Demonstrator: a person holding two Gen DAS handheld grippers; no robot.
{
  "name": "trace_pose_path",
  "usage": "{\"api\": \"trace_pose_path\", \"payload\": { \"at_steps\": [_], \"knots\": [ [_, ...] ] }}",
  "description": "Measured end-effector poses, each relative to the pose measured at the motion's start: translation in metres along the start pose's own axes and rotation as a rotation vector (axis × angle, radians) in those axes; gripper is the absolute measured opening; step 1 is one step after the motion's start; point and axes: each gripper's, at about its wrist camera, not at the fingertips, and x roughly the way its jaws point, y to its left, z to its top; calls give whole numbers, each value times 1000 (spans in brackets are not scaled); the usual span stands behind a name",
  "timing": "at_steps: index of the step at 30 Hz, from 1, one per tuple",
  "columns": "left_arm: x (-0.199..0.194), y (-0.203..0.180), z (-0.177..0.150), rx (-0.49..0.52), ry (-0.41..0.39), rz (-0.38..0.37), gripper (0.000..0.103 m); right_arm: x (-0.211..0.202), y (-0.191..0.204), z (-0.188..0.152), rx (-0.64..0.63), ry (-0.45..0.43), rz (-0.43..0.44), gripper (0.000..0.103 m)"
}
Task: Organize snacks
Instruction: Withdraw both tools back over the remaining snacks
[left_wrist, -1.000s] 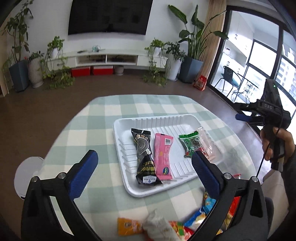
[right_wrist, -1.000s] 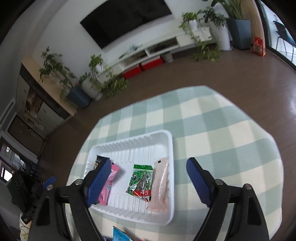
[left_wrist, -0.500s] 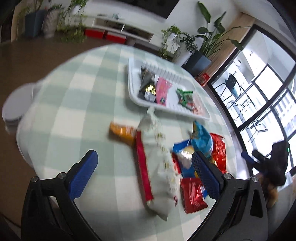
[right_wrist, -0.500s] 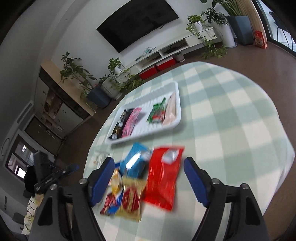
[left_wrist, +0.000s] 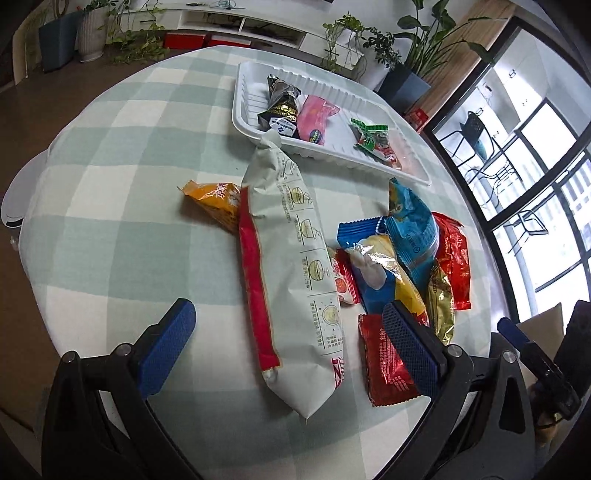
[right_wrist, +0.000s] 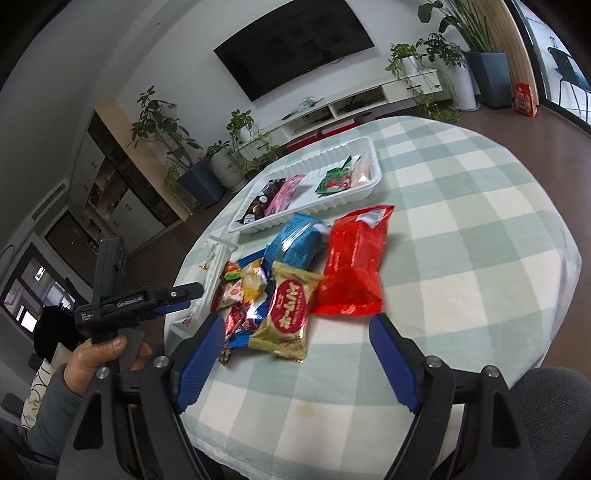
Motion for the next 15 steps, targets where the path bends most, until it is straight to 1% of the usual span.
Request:
{"api": "trace_pose_path", "payload": {
  "at_steps": [2,6,9,10,11,13,14,15],
  "knots": [
    [3,-2,-2,4,4,9,103,3,1,-2,0,10,-8,85],
    [5,-2,0,7,8,3,102,4,2,-5,-3,16,-40,85],
    [4,-2,1,7,1,-7,101,3,-2,-5,14,15,-35,85],
    [4,-1,2,7,-2,-12,98,3,-3,-5,20,15,-35,85],
    [4,0,3,4,-5,-24,95,3,-3,-6,24,16,-36,85],
    [4,2,4,-2,-1,-41,80,3,-4,-6,26,18,-35,85],
    [5,3,5,-3,3,-44,76,3,-4,-6,26,17,-36,85],
    [6,3,5,0,8,-43,69,3,-4,-6,26,16,-37,85]
  ]
}}
